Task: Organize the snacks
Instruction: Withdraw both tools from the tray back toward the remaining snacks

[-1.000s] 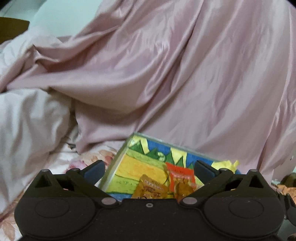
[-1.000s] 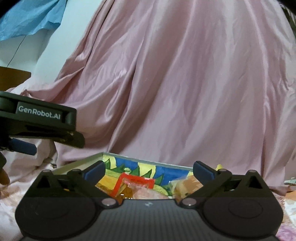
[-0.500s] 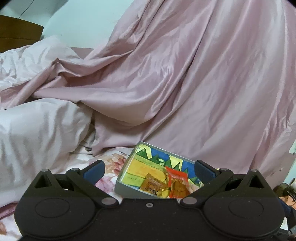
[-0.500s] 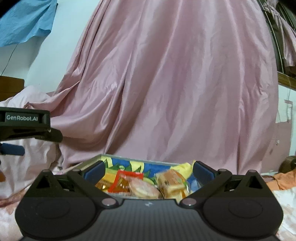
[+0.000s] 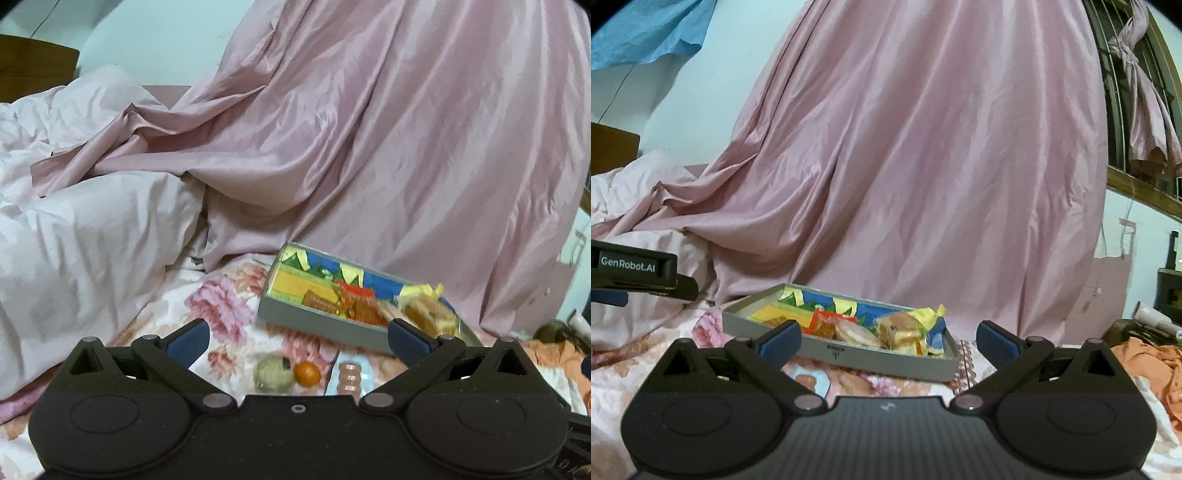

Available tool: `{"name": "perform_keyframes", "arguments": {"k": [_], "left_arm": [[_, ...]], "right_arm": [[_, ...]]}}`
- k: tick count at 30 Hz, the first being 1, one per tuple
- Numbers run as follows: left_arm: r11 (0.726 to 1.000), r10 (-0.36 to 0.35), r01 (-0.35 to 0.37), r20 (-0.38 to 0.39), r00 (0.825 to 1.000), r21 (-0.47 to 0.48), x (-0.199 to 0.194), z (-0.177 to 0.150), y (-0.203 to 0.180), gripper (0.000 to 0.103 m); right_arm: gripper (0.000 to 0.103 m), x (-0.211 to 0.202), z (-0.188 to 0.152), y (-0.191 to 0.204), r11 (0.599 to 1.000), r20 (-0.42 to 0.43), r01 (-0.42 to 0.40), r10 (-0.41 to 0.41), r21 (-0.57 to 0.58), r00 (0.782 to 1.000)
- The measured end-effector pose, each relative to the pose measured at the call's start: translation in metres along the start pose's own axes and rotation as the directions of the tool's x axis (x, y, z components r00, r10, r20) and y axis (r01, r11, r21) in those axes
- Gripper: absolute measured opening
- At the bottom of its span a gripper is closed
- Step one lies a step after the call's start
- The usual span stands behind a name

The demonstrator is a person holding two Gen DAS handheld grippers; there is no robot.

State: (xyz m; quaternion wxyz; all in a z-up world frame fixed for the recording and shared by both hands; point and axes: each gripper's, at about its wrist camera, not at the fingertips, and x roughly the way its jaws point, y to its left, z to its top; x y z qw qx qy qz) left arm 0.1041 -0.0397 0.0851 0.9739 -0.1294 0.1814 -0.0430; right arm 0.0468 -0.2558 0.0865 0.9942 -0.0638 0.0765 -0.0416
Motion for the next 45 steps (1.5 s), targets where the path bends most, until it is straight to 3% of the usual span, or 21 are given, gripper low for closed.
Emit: {"name": "perform_keyframes", "arguments": {"k": [10, 21, 30, 38, 45], "left_arm": [[0.999, -0.048, 0.047, -0.085, 0.995, -0.008, -0.020, -0.025, 0.023, 0.102], [0.991, -0.082, 0.099, -0.171, 0.982, 0.089, -0.016, -0.050, 0.026, 0.102], [0.979, -0.092, 0.138, -0.277, 0.956, 0.153, 0.006, -0.072, 0.028, 0.102], [0.969, -0.098, 0.169, -0.349, 0.932, 0.178, 0.026, -0.089, 0.024, 0.102], [0.963, -0.125, 0.203, -0.374, 0.919, 0.177, 0.038, -0.091, 0.019, 0.102]], "right_arm": [[0.103, -0.040, -0.026, 0.015, 0.996, -0.085, 0.069, -0.074, -0.061, 0.994], [0.103, -0.035, -0.042, 0.025, 0.992, -0.223, 0.086, -0.104, -0.090, 0.969], [0.103, -0.008, -0.059, 0.028, 0.990, -0.388, 0.088, -0.126, -0.113, 0.913], [0.103, 0.006, -0.066, 0.022, 0.992, -0.467, 0.093, -0.123, -0.089, 0.876], [0.103, 0.026, -0.073, 0.012, 0.999, -0.556, 0.040, -0.032, 0.002, 0.831]]}}
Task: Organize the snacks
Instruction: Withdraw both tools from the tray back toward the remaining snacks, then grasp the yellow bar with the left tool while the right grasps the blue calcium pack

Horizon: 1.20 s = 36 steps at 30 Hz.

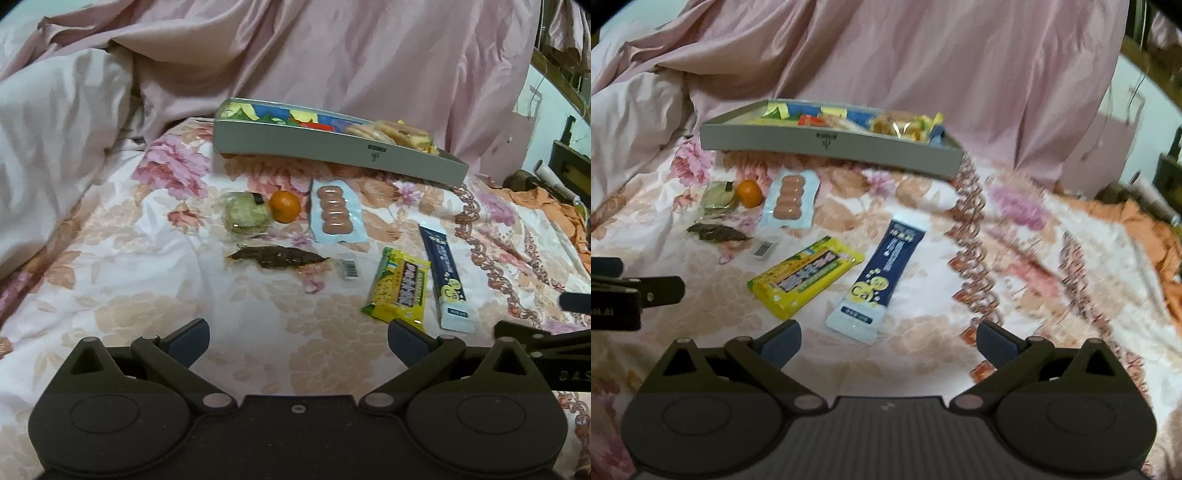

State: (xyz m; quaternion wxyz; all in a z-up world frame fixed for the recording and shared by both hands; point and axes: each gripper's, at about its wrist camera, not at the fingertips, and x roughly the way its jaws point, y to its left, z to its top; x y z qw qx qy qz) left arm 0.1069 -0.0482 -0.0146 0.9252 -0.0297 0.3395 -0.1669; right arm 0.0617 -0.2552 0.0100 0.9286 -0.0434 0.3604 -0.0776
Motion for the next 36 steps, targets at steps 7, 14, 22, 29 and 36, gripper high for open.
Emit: {"name": "perform_keyframes", "arguments": {"k": [7, 14, 22, 29, 36], "left_arm": [[0.995, -0.052, 0.054, -0.025, 0.998, 0.080, 0.014, -0.002, -0.013, 0.102], [0.974, -0.086, 0.089, -0.022, 0.996, 0.209, 0.025, -0.002, -0.029, 0.102], [0.936, -0.157, 0.170, -0.066, 0.985, 0.307, 0.053, 0.006, -0.058, 0.102], [0.932, -0.184, 0.210, -0.112, 0.976, 0.296, 0.079, 0.007, -0.070, 0.102], [0.909, -0.186, 0.223, -0.138, 0.973, 0.353, 0.091, 0.010, -0.076, 0.096]], "right_arm": [[0.103, 0.022, 0.011, -0.004, 0.998, -0.038, -0.052, 0.052, -0.018, 0.998], [0.103, 0.056, 0.023, -0.021, 0.993, -0.056, -0.093, 0.090, -0.065, 0.994], [0.103, 0.089, 0.025, -0.030, 0.991, -0.103, -0.131, 0.130, -0.007, 0.986], [0.103, 0.096, 0.029, -0.026, 0.992, -0.083, -0.118, 0.114, -0.049, 0.990], [0.096, 0.100, 0.033, -0.032, 0.985, -0.079, -0.175, 0.175, 0.017, 0.981]]}}
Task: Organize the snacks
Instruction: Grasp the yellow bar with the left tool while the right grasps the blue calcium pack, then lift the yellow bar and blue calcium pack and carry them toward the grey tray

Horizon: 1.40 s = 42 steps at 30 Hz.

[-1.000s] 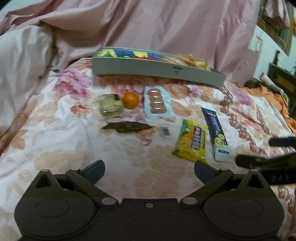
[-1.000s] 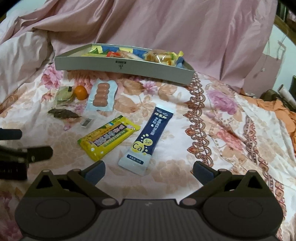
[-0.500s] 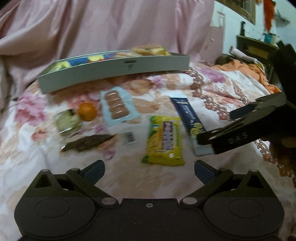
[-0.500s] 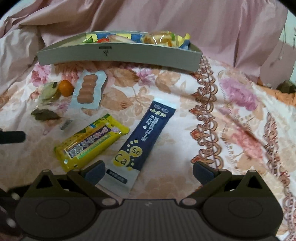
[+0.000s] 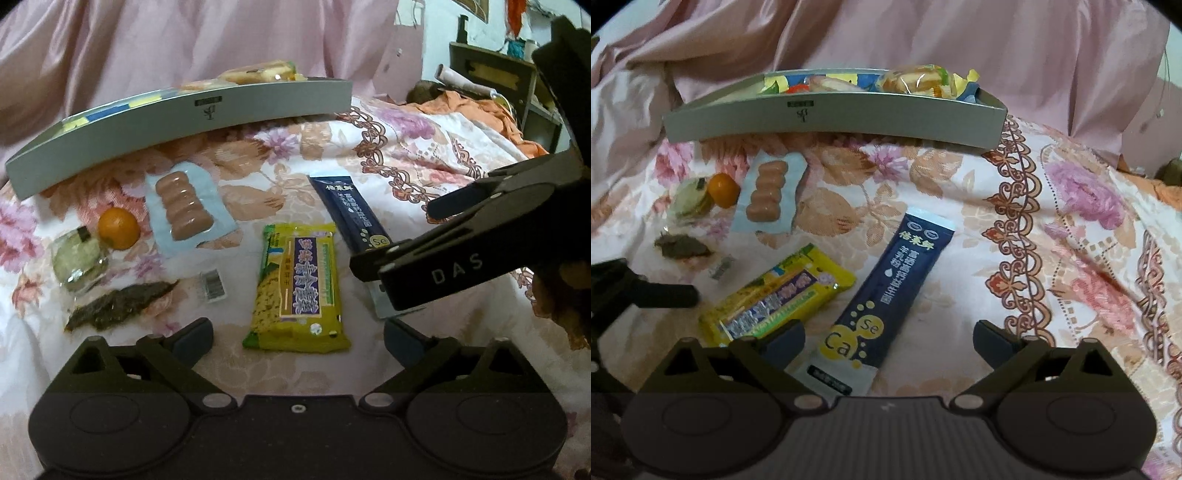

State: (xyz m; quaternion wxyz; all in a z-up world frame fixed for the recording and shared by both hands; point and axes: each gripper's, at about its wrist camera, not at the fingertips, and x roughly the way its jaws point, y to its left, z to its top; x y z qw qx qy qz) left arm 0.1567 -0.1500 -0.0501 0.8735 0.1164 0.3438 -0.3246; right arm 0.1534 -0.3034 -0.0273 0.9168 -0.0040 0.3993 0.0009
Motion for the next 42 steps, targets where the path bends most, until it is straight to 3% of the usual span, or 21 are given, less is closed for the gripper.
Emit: {"name": "perform_keyframes", "arguments": {"k": [5, 11, 21, 31, 36, 42], "left_arm": [[1.000, -0.007, 0.007, 0.006, 1.000, -0.006, 0.003, 0.008, 0.004, 0.081], [1.000, -0.009, 0.009, 0.010, 1.000, -0.011, 0.004, 0.007, 0.004, 0.053], [0.997, 0.012, -0.012, -0.006, 1.000, -0.080, -0.008, -0.001, 0.008, 0.051], [0.990, 0.070, -0.077, -0.057, 0.996, -0.120, -0.053, -0.031, 0.025, 0.051], [0.975, 0.121, -0.136, -0.091, 0.988, -0.178, -0.078, -0.045, 0.044, 0.050], [0.952, 0.154, -0.167, -0.070, 0.986, -0.255, -0.103, -0.057, 0.059, 0.050]], "right_arm": [[0.085, 0.001, 0.000, -0.001, 0.999, -0.008, -0.034, 0.034, 0.020, 0.999], [0.073, 0.003, -0.001, 0.000, 0.999, -0.013, -0.047, 0.048, 0.024, 0.999], [0.050, 0.003, -0.005, 0.002, 0.997, -0.009, -0.064, 0.064, 0.033, 0.998], [0.044, -0.005, -0.010, 0.014, 0.993, -0.019, -0.110, 0.111, 0.034, 0.994], [0.041, -0.018, -0.019, 0.042, 0.984, -0.033, -0.166, 0.164, -0.060, 0.986], [0.041, -0.041, -0.030, 0.069, 0.970, -0.039, -0.195, 0.192, -0.146, 0.981]]}}
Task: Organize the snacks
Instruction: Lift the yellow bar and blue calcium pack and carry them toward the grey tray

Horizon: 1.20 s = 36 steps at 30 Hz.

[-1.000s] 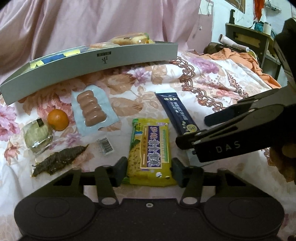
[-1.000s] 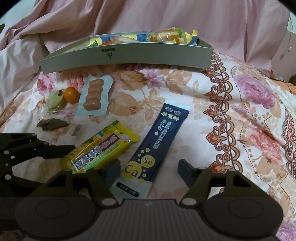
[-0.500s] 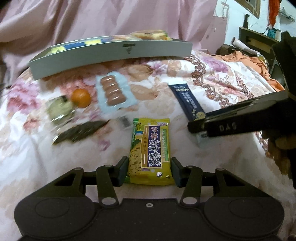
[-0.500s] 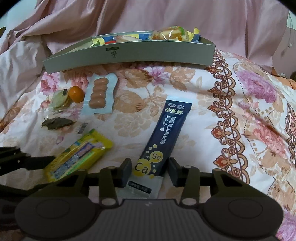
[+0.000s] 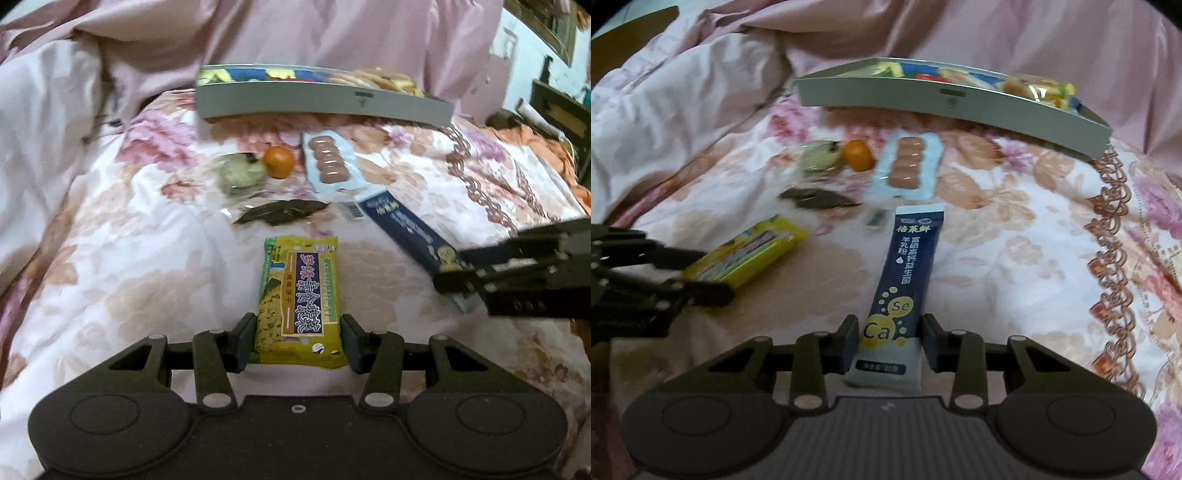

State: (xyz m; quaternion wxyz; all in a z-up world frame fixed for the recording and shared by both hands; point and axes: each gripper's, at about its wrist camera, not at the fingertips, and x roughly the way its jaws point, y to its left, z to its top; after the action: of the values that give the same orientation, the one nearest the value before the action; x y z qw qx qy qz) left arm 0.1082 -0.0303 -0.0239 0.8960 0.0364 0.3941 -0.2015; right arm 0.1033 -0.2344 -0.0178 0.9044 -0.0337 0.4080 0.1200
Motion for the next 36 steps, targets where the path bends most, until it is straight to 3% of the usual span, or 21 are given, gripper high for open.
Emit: {"name": "perform_keyframes", "arguments": {"k": [10, 12, 13, 21, 26, 36], "left_arm": [[0.999, -0.024, 0.024, 0.007, 1.000, -0.048, 0.004, 0.002, 0.004, 0.052], [0.997, -0.041, 0.041, 0.001, 0.999, -0.068, 0.007, 0.003, 0.005, 0.058], [0.996, -0.049, 0.049, 0.001, 0.999, -0.078, 0.008, 0.003, 0.006, 0.059], [0.996, -0.054, 0.055, 0.015, 0.998, -0.068, 0.018, 0.010, 0.000, 0.070], [0.997, -0.046, 0.048, 0.031, 0.998, -0.059, 0.022, 0.012, -0.002, 0.070], [0.999, -0.022, 0.022, 0.016, 1.000, -0.033, 0.026, 0.012, -0.006, 0.051]], "right_arm": [[0.050, -0.005, -0.011, 0.019, 0.999, 0.003, 0.045, -0.045, -0.006, 0.999], [0.061, -0.002, -0.011, 0.020, 0.998, 0.023, 0.066, -0.067, 0.005, 0.998], [0.061, 0.000, -0.011, 0.020, 0.997, 0.027, 0.074, -0.074, 0.009, 0.997], [0.061, 0.010, -0.011, 0.026, 0.995, 0.046, 0.092, -0.094, 0.034, 0.994], [0.061, 0.012, -0.010, 0.025, 0.995, 0.050, 0.089, -0.092, 0.055, 0.995], [0.041, 0.014, -0.009, 0.030, 0.993, 0.052, 0.098, -0.101, 0.058, 0.994]]}}
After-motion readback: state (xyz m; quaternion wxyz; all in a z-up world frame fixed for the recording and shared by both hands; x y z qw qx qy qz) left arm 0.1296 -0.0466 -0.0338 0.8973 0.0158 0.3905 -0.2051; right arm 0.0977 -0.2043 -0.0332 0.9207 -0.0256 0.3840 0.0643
